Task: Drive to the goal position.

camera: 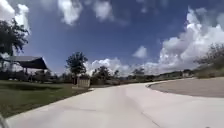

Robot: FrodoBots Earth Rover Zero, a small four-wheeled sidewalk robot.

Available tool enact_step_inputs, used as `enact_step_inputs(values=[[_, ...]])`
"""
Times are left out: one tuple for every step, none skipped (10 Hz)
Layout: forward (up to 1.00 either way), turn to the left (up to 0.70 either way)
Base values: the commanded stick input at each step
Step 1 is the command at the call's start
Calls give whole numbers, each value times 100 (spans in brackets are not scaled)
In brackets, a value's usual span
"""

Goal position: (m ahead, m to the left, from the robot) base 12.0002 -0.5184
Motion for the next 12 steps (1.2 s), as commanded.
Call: enact_step_inputs(values=[[85, 0], [85, 0], [85, 0], [85, 0], [85, 0], [85, 0], [85, 0], [85, 0], [85, 0], [85, 0], [85, 0], [85, 0]])
